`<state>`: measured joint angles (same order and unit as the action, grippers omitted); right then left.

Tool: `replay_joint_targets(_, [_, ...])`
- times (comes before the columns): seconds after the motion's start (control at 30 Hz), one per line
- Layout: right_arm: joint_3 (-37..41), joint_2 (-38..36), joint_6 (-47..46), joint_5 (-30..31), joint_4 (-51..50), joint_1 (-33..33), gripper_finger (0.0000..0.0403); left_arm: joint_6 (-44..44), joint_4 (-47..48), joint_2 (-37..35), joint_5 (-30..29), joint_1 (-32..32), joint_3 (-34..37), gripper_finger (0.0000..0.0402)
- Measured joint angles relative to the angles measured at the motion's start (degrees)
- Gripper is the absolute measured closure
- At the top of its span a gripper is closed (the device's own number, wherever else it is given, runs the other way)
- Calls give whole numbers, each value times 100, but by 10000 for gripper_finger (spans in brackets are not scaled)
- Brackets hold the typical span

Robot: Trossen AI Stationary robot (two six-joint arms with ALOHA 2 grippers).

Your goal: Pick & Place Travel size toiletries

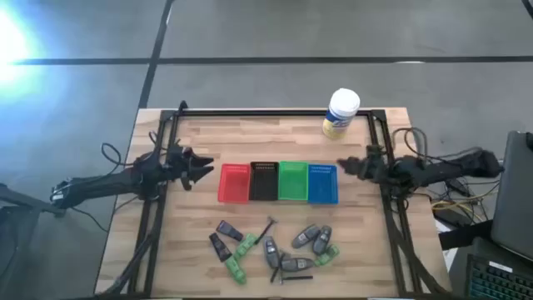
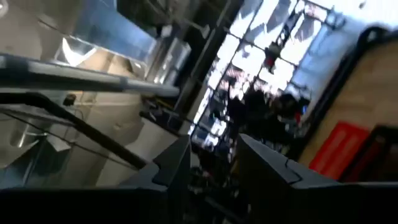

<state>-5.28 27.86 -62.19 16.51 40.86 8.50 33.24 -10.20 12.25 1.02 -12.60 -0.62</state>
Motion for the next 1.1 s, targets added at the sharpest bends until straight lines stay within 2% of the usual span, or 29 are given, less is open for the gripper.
replay_joint_targets(0.13, [-622,1257,-545,-199,-20,618,269,2,2,0,0,0,0,172])
replay_joint_targets(0.33, [-1594,2639,-1381,-1444,-448,1363,278,0,0,0,0,0,0,172])
replay_joint_targets(0.5, [-2476,3530,-1831,-2059,-1709,1964,292,1,2,0,0,0,0,172])
replay_joint_targets(0.7, [-3362,4272,-1338,-3956,-3708,2545,303,1,2,0,0,0,0,172])
replay_joint_targets(0.8, [-3599,4415,-1108,-4067,-4961,2639,307,1,2,0,0,0,0,172])
replay_joint_targets(0.87, [-3672,4452,-943,-4073,-5309,2689,310,0,0,0,0,0,0,172])
replay_joint_targets(1.1, [-3685,4452,-950,-4166,-4775,2773,317,0,0,0,0,0,0,172])
